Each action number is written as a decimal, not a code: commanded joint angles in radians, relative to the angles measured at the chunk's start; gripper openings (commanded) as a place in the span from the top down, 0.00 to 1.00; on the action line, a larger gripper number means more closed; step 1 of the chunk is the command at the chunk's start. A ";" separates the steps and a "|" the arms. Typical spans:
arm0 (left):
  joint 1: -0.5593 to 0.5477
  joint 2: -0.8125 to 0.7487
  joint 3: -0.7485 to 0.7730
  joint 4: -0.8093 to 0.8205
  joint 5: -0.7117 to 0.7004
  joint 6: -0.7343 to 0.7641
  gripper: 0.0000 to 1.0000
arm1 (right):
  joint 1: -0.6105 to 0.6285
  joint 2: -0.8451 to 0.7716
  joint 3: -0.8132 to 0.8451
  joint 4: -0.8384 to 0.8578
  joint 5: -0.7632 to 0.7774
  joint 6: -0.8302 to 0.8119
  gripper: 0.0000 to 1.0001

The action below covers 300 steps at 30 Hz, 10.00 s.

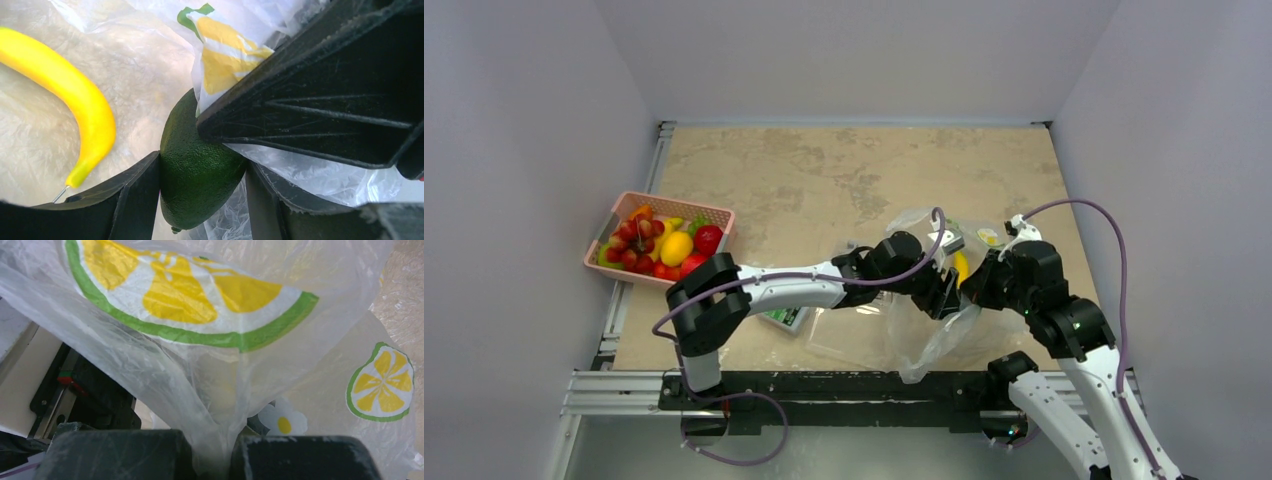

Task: Take the fake fruits out of the plastic bag

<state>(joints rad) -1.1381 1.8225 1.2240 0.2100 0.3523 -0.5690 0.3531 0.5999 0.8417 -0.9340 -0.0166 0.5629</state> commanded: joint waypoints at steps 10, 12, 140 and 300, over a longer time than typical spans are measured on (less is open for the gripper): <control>0.012 -0.266 -0.013 -0.443 -0.334 0.150 0.97 | 0.001 0.000 -0.003 0.032 0.014 -0.002 1.00; 0.012 -0.318 -0.049 -0.477 -0.418 0.165 0.97 | 0.000 0.003 -0.004 0.035 0.014 -0.001 1.00; -0.171 0.170 -0.103 0.414 -0.693 0.124 0.32 | 0.000 -0.041 -0.009 0.031 0.018 -0.001 1.00; 0.903 -1.330 0.188 -0.676 -0.137 0.207 0.00 | 0.007 -0.005 0.899 -0.062 0.606 -0.277 0.01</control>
<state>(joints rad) -0.2306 0.5346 1.3903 -0.5911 0.2462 -0.4160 0.3534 0.5945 1.7252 -1.0737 0.5323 0.3294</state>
